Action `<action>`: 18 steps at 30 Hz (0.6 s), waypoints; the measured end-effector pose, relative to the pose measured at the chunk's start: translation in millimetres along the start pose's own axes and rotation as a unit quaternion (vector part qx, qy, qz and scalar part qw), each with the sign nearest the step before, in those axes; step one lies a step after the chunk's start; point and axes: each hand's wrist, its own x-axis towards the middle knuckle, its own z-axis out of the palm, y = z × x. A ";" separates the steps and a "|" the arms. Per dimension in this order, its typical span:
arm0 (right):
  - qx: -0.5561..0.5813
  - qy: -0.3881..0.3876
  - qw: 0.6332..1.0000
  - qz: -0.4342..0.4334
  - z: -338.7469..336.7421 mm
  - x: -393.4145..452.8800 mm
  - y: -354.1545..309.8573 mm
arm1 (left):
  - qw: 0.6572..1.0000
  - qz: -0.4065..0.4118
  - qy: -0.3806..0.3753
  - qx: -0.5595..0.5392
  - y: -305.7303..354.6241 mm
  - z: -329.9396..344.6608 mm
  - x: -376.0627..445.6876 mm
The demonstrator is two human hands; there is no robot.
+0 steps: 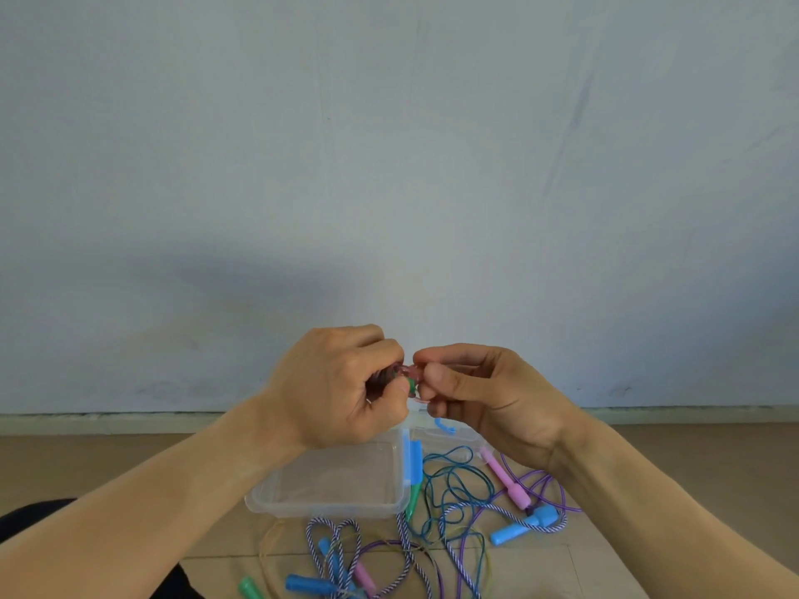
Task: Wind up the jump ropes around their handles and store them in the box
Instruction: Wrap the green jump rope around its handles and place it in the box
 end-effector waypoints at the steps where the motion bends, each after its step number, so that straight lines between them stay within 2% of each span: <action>1: -0.011 0.001 1.000 -0.001 0.3 0.1 0.9 | 1.000 0.000 0.000 0.002 -0.2 0.1 -0.6; 7: -0.048 0.007 0.998 -0.031 0.9 2.7 5.5 | 1.000 -0.009 0.005 0.009 -1.0 1.4 -0.6; 14: 0.060 -0.036 0.997 -0.027 13.4 5.3 12.6 | 1.000 -0.005 0.022 -0.010 0.1 -2.6 -0.9; 18: 0.082 -0.067 0.994 -0.005 20.7 6.2 19.3 | 0.999 0.014 0.030 -0.034 0.5 -0.2 -5.6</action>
